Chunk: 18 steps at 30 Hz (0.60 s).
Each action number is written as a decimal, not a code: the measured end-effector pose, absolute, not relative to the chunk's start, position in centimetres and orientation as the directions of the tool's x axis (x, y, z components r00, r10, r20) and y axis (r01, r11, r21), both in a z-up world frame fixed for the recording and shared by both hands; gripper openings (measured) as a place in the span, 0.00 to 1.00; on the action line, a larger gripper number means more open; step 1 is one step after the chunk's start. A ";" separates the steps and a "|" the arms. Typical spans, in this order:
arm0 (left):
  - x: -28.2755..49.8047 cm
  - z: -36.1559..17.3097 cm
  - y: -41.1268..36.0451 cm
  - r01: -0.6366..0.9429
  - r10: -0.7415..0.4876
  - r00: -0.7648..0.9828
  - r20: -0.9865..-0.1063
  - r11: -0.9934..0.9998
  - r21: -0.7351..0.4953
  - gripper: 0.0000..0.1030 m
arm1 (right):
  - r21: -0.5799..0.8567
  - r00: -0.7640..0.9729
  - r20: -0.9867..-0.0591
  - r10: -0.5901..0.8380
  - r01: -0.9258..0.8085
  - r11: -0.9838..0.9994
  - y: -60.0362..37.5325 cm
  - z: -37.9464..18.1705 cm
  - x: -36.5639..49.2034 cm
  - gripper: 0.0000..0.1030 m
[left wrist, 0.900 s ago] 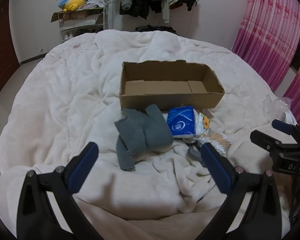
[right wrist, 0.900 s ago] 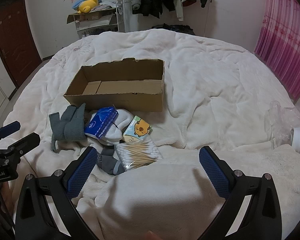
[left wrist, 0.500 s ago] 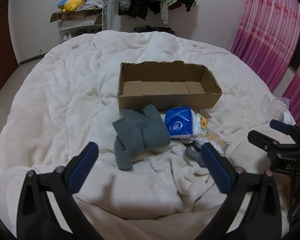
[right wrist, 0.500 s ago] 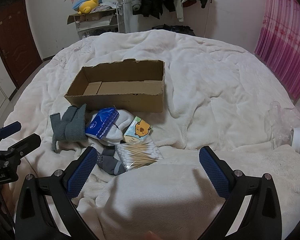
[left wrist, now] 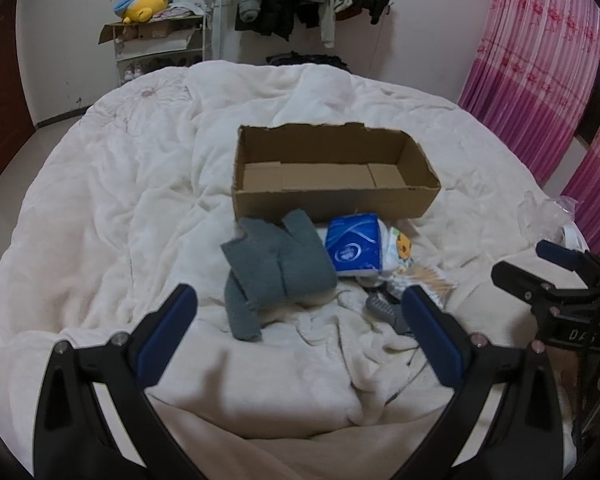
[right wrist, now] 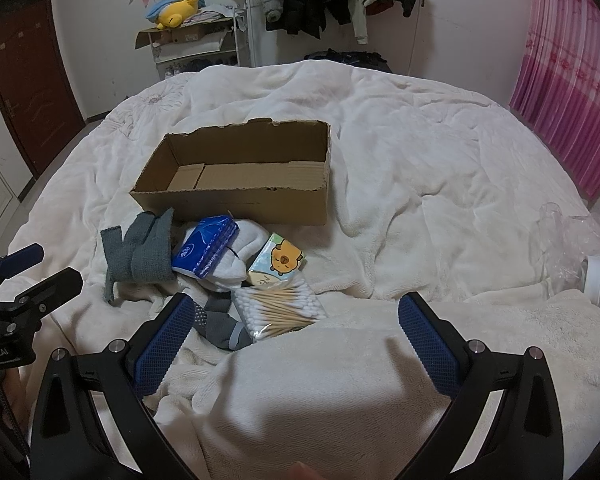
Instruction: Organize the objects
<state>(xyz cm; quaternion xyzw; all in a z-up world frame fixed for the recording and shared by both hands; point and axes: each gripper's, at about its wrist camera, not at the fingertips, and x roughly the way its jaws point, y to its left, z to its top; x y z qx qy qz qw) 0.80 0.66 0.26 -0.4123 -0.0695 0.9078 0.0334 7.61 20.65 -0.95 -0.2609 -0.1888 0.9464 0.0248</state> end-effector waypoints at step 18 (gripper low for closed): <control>0.8 0.3 0.7 -0.009 0.121 -0.657 -0.744 -0.988 -0.152 1.00 | -0.367 -0.862 -0.482 0.155 0.038 -0.929 20.6 -0.9 7.8 1.00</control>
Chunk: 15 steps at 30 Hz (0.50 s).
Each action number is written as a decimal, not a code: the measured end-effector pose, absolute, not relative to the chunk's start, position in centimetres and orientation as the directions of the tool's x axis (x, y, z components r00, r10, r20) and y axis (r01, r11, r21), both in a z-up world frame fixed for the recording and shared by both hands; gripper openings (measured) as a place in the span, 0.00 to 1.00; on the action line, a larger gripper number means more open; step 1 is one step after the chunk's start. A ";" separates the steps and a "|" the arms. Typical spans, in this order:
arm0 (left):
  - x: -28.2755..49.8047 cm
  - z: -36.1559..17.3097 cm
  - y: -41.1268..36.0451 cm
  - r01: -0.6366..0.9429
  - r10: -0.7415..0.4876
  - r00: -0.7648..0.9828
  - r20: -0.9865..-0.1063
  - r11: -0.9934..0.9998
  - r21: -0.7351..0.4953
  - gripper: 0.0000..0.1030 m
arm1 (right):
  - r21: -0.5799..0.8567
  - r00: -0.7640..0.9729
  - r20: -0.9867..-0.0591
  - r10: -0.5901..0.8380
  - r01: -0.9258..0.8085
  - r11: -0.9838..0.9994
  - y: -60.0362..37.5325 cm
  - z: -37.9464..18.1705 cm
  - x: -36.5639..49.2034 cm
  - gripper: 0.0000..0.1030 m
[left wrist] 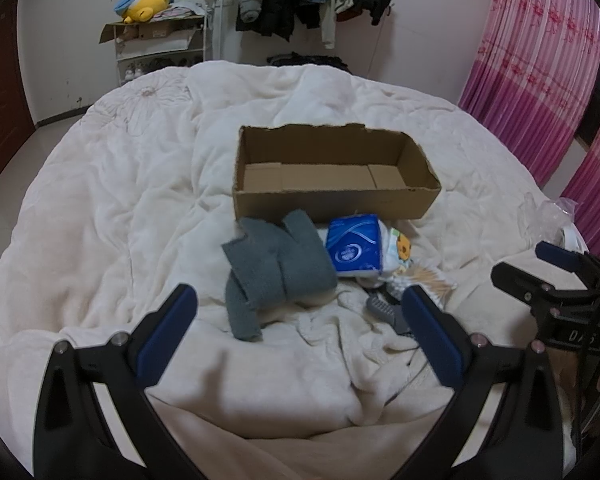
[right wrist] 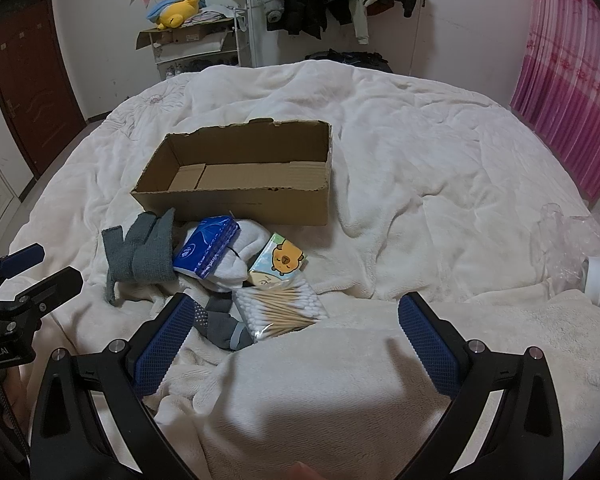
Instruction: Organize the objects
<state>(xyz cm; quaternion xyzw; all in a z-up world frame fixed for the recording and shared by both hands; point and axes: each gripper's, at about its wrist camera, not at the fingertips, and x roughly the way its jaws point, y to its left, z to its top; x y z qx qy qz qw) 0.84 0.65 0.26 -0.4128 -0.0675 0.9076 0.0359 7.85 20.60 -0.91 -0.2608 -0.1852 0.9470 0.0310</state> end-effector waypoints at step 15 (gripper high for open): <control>0.9 0.3 0.7 -0.015 0.123 -0.655 -0.745 -0.989 -0.150 1.00 | -0.364 -0.861 -0.482 0.164 0.027 -0.931 20.6 -0.9 7.9 1.00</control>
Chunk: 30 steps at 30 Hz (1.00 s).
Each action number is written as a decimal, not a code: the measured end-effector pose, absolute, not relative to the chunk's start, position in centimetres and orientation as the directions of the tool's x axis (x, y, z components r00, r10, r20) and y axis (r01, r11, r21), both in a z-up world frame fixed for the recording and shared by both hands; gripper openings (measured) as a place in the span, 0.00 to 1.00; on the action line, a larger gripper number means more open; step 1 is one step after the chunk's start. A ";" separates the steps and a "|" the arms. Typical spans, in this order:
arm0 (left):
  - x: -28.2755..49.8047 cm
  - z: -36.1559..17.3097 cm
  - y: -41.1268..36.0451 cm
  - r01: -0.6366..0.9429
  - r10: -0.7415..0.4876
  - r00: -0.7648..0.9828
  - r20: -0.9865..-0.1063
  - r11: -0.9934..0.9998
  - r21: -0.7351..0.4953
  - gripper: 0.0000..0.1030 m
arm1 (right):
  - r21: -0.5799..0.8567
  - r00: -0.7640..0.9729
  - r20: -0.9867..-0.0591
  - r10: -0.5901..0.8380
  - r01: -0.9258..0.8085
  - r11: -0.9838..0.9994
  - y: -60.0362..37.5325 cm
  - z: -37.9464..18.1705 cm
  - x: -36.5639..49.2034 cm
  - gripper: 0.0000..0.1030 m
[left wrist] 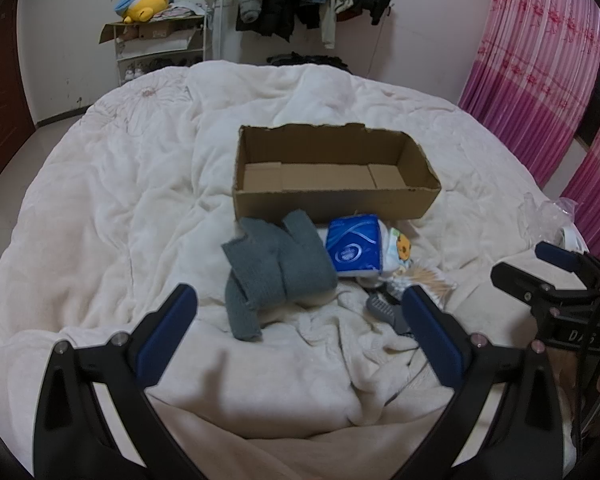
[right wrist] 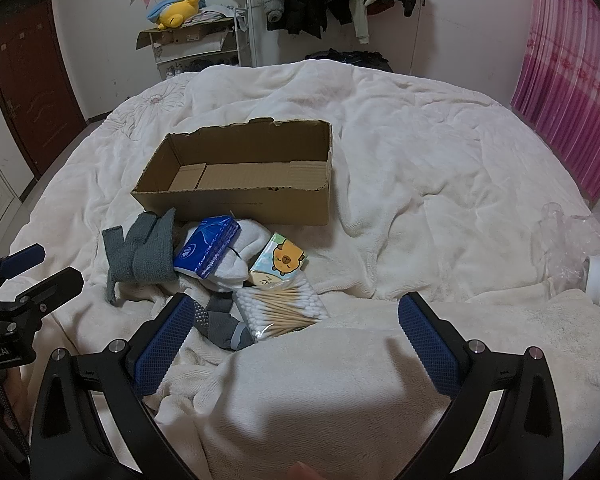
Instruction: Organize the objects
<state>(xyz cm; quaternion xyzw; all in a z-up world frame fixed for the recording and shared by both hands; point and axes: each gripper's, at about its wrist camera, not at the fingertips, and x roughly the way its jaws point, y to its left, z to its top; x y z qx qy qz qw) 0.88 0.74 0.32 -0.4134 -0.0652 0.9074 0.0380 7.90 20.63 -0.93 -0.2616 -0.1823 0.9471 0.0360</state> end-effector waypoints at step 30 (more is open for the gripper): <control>-6.1 -4.5 -1.6 -0.029 0.161 -0.552 -0.818 -0.984 -0.174 1.00 | -0.285 -0.758 -0.639 0.131 0.075 -0.956 20.8 -0.6 -0.9 0.96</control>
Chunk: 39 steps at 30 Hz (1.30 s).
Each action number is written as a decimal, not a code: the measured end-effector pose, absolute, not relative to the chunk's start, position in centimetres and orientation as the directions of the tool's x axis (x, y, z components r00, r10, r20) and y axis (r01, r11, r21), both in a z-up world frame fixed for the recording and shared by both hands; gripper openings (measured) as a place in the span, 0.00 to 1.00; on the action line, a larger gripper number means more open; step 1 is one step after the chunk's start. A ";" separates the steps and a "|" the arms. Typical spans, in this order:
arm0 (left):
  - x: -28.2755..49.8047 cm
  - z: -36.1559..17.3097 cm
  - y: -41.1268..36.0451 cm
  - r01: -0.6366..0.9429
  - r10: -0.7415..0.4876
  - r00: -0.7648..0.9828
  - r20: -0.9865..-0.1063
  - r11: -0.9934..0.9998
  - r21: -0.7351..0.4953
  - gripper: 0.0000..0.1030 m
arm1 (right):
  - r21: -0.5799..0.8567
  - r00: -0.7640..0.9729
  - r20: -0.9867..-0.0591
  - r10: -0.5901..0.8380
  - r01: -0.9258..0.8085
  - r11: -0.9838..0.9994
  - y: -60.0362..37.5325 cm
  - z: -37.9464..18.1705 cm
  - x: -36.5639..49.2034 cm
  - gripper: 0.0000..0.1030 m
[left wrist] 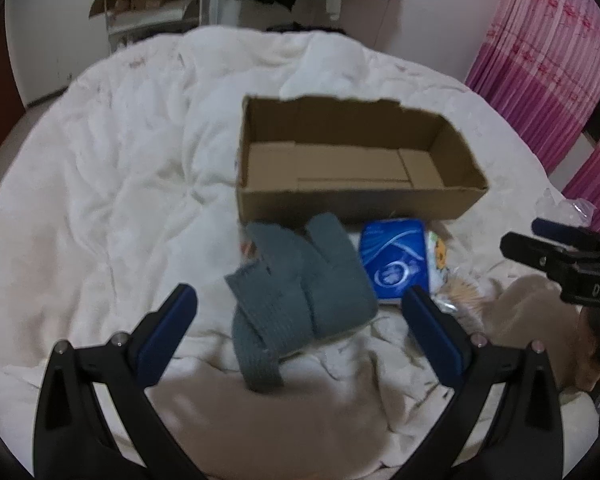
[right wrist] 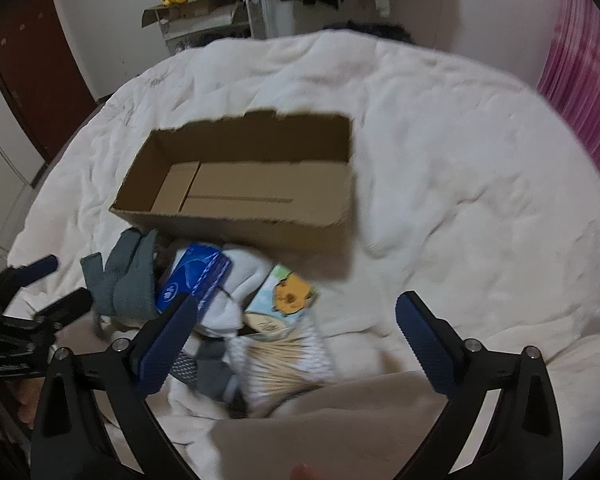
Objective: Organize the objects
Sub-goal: 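Grasp the grey glove with the left tool while the right grasps the blue tissue pack, drop both in box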
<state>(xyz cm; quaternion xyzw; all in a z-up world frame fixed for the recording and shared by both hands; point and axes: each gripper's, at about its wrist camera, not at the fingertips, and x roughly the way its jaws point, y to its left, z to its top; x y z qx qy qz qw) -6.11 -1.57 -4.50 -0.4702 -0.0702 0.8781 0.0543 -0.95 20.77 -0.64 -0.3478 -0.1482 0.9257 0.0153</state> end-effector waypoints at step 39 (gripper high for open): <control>-3.7 -3.8 -2.8 -0.092 0.296 -0.616 -0.730 -0.947 -0.306 0.36 | -0.263 -0.774 -0.633 -0.003 0.219 -0.940 16.6 -3.2 -1.6 0.13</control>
